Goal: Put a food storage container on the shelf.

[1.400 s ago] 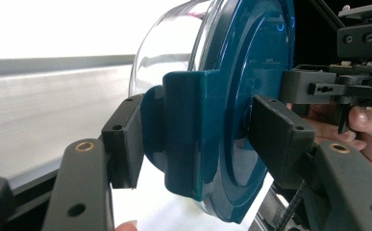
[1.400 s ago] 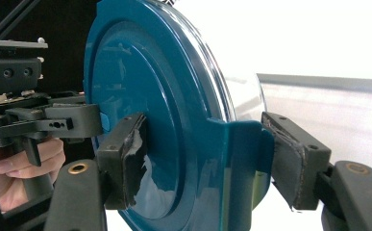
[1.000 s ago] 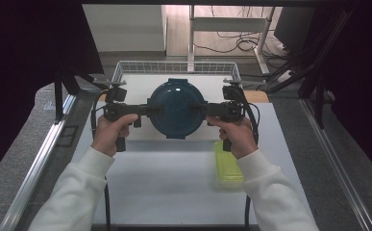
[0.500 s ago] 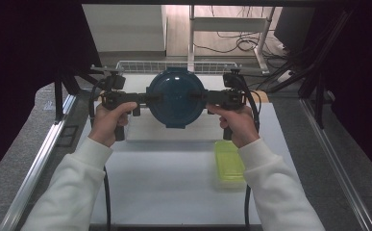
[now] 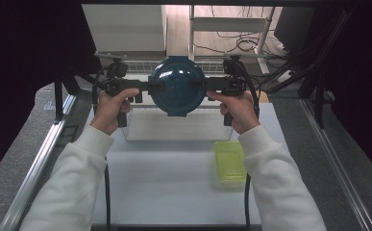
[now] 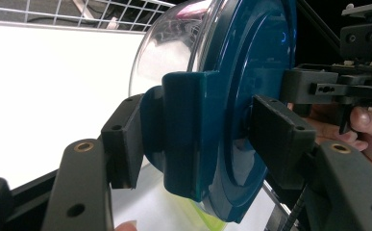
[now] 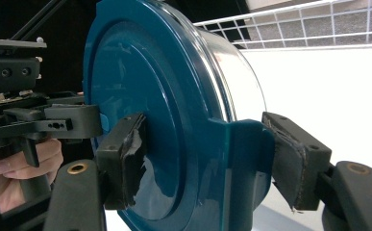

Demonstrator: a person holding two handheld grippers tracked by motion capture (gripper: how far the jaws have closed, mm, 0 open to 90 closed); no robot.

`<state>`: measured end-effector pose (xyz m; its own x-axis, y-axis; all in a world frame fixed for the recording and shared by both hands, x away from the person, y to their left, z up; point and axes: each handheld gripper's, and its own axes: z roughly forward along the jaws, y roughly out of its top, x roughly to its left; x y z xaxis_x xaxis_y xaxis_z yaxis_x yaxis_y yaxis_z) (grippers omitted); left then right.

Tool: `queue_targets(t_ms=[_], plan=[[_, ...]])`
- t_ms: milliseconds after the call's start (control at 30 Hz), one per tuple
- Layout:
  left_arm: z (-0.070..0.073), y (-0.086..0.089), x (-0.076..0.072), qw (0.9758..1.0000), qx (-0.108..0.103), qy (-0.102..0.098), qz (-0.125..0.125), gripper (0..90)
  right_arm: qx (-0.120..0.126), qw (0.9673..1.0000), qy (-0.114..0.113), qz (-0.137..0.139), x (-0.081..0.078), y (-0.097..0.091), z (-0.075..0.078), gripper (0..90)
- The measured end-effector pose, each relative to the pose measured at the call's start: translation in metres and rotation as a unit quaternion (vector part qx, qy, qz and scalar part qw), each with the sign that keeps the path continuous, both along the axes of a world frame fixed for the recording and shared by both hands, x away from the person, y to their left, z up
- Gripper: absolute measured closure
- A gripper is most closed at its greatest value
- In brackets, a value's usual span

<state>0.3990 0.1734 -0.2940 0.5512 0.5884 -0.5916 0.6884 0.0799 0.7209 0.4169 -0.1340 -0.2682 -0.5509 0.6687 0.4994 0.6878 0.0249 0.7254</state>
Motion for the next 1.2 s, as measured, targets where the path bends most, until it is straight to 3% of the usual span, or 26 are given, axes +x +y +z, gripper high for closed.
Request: queue_targets(t_ms=[500, 1000, 1167, 1200], plan=[[-0.004, -0.001, 0.024, 0.9999, 0.0, 0.011, 0.001, 40.0, -0.002, 0.9999, 0.015, 0.002, 0.026, -0.002, -0.005, 34.0], [-0.023, 0.001, 0.051, 0.9992, -0.009, 0.038, 0.008, 40.0, -0.001, 0.9991, 0.043, -0.004, 0.055, 0.001, -0.022, 33.5], [-0.026, 0.003, 0.058, 0.9989, -0.019, 0.041, 0.01, 40.2, 0.003, 0.9989, 0.045, -0.008, 0.061, 0.001, -0.022, 33.5], [-0.028, 0.004, 0.063, 0.9984, -0.029, 0.048, 0.011, 40.4, 0.002, 0.9988, 0.048, -0.01, 0.064, 0.002, -0.022, 33.4]])
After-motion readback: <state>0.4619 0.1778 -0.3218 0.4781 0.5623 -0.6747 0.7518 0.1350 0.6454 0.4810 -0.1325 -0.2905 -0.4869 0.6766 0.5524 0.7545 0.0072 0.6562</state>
